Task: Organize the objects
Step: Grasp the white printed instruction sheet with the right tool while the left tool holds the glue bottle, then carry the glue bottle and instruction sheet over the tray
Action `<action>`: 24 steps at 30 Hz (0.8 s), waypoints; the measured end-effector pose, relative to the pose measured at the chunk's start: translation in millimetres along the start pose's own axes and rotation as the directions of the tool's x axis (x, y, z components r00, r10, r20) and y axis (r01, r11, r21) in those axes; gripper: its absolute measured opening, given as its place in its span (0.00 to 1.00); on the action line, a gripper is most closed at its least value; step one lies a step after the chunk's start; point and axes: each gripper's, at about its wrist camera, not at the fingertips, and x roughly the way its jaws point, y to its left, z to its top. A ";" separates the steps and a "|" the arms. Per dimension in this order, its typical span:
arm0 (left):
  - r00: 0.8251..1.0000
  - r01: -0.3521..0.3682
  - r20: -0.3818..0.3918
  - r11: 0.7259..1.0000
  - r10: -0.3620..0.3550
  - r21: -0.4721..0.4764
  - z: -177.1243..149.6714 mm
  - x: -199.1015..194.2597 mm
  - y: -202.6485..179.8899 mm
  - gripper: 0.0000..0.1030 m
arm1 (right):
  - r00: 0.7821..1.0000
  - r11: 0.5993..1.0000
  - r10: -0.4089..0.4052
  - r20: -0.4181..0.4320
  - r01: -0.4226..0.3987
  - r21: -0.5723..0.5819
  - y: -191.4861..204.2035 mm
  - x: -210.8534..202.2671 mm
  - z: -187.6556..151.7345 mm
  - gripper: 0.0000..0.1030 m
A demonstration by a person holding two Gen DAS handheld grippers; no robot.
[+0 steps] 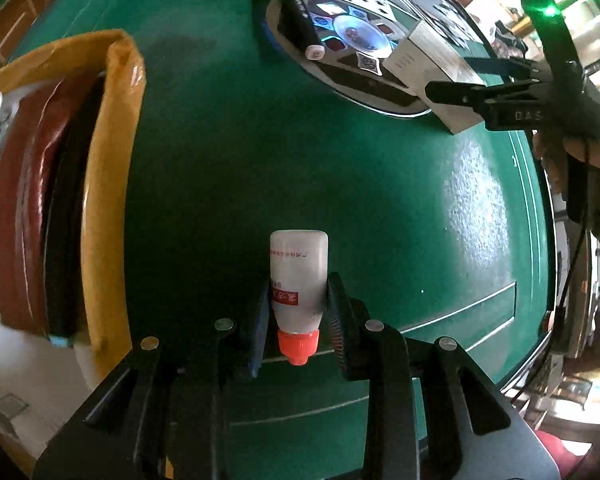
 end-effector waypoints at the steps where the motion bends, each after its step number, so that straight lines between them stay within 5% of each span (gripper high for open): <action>1: 1.000 0.001 0.003 1.000 -0.001 -0.007 -1.1 -0.6 0.6 0.25 | 1.000 1.000 0.008 -0.004 -0.008 0.000 0.2 2.0 0.3 0.98; 4: 1.000 -0.006 0.014 1.000 0.006 -0.007 -3.9 -2.4 1.1 0.25 | 1.000 1.000 -0.001 -0.017 0.001 0.013 0.5 4.9 -2.8 0.76; 8: 1.000 -0.012 0.027 1.000 0.012 -0.002 -6.3 -3.6 -0.4 0.25 | 1.000 0.998 -0.016 -0.010 0.016 0.058 -0.3 0.0 -11.3 0.69; 18: 0.999 0.028 0.041 0.999 -0.027 -0.016 -17.5 -7.1 2.8 0.25 | 0.986 0.960 0.119 0.115 -0.144 0.241 32.3 -37.0 -59.8 0.68; 24: 0.996 0.067 0.066 0.997 -0.064 -0.037 -29.4 -21.1 11.4 0.26 | 0.972 0.943 0.185 0.142 -0.216 0.252 72.7 -48.6 -70.3 0.68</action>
